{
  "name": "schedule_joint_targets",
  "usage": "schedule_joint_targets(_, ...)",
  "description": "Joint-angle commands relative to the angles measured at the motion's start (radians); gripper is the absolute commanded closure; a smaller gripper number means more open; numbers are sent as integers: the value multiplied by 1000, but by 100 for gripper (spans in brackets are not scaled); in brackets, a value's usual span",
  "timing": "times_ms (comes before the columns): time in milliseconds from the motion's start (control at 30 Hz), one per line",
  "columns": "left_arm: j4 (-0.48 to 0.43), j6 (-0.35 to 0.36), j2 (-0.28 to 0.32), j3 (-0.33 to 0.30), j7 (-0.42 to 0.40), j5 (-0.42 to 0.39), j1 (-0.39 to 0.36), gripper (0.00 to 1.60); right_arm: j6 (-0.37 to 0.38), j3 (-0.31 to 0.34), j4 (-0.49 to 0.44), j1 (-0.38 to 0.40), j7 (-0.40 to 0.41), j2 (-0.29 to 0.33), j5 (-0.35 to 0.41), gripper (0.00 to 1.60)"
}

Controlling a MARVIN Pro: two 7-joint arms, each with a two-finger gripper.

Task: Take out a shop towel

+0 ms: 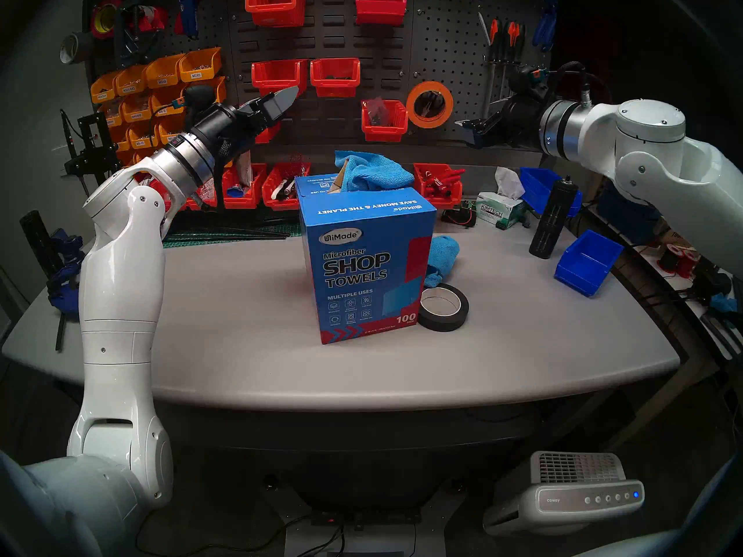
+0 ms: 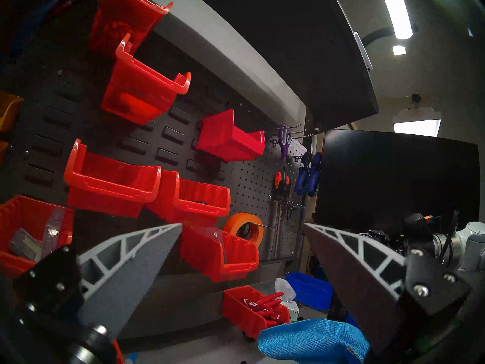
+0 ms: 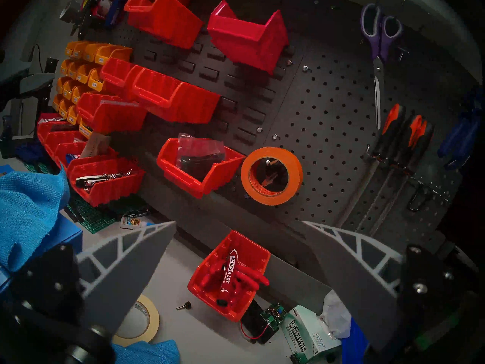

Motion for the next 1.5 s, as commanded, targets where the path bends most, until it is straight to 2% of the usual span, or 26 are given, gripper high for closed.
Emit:
schedule_joint_targets(0, -52, -74, -7, -21, 4, 27, 28, 0, -116, 9, -29, -32, -117, 38, -51, 0)
schedule_joint_targets(200, -65, -144, 6, -24, 7, 85, 64, 0, -206, -13, -58, -83, -216, 48, -64, 0)
schedule_joint_targets(233, -67, -154, 7, -24, 7, 94, 68, 0, -231, -18, -60, -91, -242, 49, -58, 0)
schedule_joint_targets(267, -69, -165, 7, -24, 6, 102, 73, 0, -215, -15, -59, -96, -227, 52, -60, 0)
schedule_joint_targets(300, -69, -171, 7, -25, 6, 108, 78, 0, -262, -21, -64, -109, -276, 52, -42, 0)
schedule_joint_targets(333, -71, -183, 6, -26, 5, 115, 82, 0, -251, -18, -64, -113, -266, 55, -39, 0)
schedule_joint_targets(367, -74, -196, 8, -26, 4, 126, 88, 0, -283, -25, -70, -125, -299, 55, -40, 0)
schedule_joint_targets(400, -76, -204, 8, -28, 3, 131, 92, 0, -276, -23, -71, -131, -293, 57, -35, 0)
schedule_joint_targets(433, -79, -217, 8, -29, 1, 140, 99, 0, -316, -31, -81, -144, -336, 54, -33, 0)
schedule_joint_targets(467, -82, -228, 10, -30, -1, 148, 103, 0, -308, -31, -82, -149, -329, 54, -36, 0)
schedule_joint_targets(633, -95, -286, 12, -39, -13, 186, 143, 0, -389, -45, -115, -194, -419, 47, -33, 0)
schedule_joint_targets(933, -139, -367, 22, -79, -56, 223, 246, 0, -526, -67, -184, -263, -573, 34, -83, 0)
schedule_joint_targets(1200, -207, -367, 37, -154, -104, 215, 357, 0, -655, -87, -244, -315, -718, 36, -151, 0)
schedule_joint_targets(1233, -212, -369, 39, -164, -108, 216, 369, 0, -650, -85, -250, -320, -714, 41, -155, 0)
schedule_joint_targets(1267, -220, -368, 35, -176, -114, 210, 383, 0, -693, -96, -258, -328, -761, 36, -178, 0)
schedule_joint_targets(1300, -224, -355, 35, -187, -116, 201, 396, 0, -683, -92, -265, -335, -751, 44, -173, 0)
schedule_joint_targets(1333, -231, -351, 35, -198, -123, 196, 409, 0, -714, -102, -273, -341, -789, 41, -193, 0)
schedule_joint_targets(1400, -241, -342, 26, -219, -128, 180, 432, 0, -728, -108, -288, -354, -805, 48, -210, 0)
schedule_joint_targets(1467, -254, -323, 18, -239, -132, 163, 459, 0, -746, -120, -305, -369, -856, 45, -236, 0)
